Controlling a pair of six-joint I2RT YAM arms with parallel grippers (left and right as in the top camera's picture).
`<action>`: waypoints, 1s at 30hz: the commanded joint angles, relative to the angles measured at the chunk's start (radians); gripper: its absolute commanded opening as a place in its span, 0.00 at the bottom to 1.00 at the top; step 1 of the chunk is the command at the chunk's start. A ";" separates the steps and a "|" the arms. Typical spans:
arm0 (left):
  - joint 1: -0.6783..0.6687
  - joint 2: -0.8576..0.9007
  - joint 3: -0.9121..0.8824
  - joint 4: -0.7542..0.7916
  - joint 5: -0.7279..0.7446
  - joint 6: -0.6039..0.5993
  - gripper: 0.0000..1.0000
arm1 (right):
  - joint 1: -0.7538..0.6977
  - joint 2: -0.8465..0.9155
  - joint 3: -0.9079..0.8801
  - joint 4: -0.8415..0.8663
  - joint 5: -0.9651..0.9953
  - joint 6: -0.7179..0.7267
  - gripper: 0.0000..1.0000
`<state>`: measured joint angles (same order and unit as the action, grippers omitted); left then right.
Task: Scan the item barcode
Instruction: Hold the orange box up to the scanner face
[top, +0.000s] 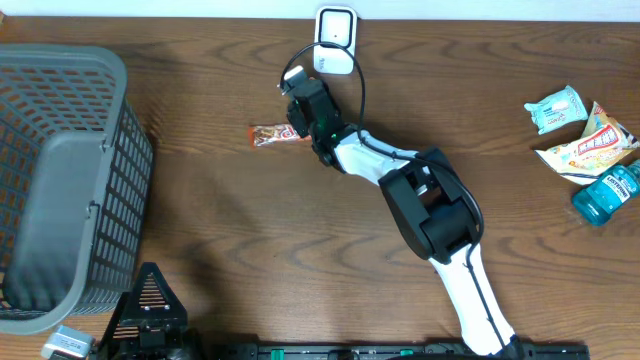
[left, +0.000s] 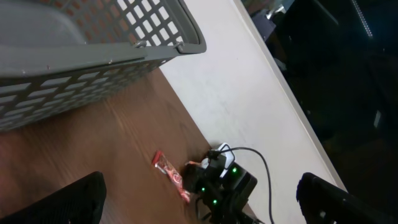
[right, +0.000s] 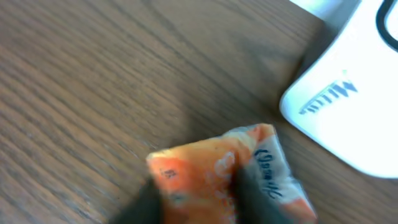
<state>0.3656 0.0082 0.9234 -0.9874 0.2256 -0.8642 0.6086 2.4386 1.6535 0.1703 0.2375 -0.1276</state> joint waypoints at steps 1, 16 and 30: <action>0.006 -0.005 -0.010 0.001 -0.010 0.002 0.98 | 0.011 0.002 -0.012 -0.059 0.097 0.000 0.04; 0.005 -0.005 -0.010 0.002 -0.010 -0.007 0.98 | 0.030 -0.366 -0.012 -0.800 0.210 0.710 0.01; -0.012 -0.005 0.006 0.001 -0.010 -0.032 0.98 | 0.065 -0.342 -0.160 -1.027 0.329 1.410 0.04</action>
<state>0.3641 0.0082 0.9188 -0.9878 0.2256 -0.8909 0.6552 2.0754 1.5200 -0.8551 0.5003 1.0794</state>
